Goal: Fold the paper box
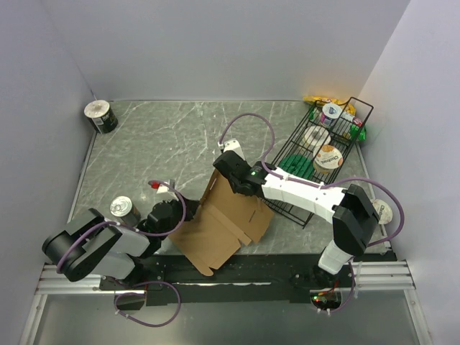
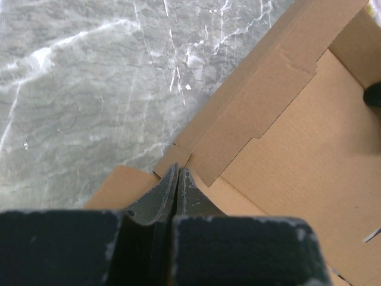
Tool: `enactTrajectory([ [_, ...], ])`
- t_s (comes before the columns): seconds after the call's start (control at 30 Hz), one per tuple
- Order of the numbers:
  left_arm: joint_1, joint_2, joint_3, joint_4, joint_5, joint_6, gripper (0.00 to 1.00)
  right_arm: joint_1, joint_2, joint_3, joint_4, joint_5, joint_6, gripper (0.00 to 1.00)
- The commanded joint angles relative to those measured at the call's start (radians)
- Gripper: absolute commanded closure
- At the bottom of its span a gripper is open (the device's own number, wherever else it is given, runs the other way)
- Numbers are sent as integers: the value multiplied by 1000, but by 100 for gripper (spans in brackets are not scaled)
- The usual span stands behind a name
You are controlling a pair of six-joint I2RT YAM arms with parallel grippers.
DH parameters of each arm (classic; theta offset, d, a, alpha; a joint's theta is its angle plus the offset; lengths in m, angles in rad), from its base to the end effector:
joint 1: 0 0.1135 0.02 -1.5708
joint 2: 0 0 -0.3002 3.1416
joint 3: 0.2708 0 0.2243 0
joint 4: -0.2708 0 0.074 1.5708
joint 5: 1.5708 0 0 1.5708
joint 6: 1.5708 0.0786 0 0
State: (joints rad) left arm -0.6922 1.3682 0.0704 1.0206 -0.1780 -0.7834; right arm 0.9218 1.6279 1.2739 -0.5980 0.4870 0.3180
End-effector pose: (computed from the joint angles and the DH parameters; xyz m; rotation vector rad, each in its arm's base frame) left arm 0.1792 -0.1305 0.1742 -0.2178 1.9212 -0.8526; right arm 0.2371 0.2517 0.2777 -0.5244 2.3161 -0.0391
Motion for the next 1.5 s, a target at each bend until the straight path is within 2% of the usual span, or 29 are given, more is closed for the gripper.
enactTrajectory([
  [0.0,-26,3,-52,32,46,-83,99,-23,-20,35,96,67,53,100],
  [0.1,-26,-29,-63,38,78,-39,87,-23,-39,6,142,65,-5,100],
  [0.13,-24,-41,-61,29,93,-24,76,-24,-48,-13,177,56,-29,100],
  [0.2,-26,-95,-52,-14,100,9,64,-23,-85,-79,286,27,-127,100],
  [0.23,-26,-121,-53,-63,88,16,52,-21,-97,-100,318,18,-161,100],
  [0.3,-24,-223,-55,-124,43,38,40,-23,-131,-152,394,-7,-257,100],
  [0.33,-24,-260,-55,-157,32,44,29,-23,-140,-166,409,-16,-285,100],
  [0.47,-20,-469,-29,-371,0,114,13,-26,-174,-222,475,-82,-407,100],
  [0.57,8,-540,-9,-430,-54,157,1,-31,-177,-229,483,-122,-451,100],
  [0.7,144,-463,61,-429,186,231,4,-43,-197,-249,497,-224,-482,100],
  [0.77,221,-410,91,-427,256,271,4,-69,-210,-249,472,-335,-499,100],
  [0.9,286,-377,143,-435,325,296,4,-112,-235,-243,411,-444,-537,100],
  [1.07,309,-328,158,-387,495,299,2,-185,-279,-228,333,-582,-556,100],
  [1.13,309,-319,140,-358,503,288,1,-196,-290,-219,311,-642,-559,100],
  [1.3,319,-290,131,-307,482,266,11,-213,-318,-203,253,-720,-568,100],
  [1.47,336,-264,138,-252,497,256,15,-213,-358,-214,236,-766,-559,100],
])
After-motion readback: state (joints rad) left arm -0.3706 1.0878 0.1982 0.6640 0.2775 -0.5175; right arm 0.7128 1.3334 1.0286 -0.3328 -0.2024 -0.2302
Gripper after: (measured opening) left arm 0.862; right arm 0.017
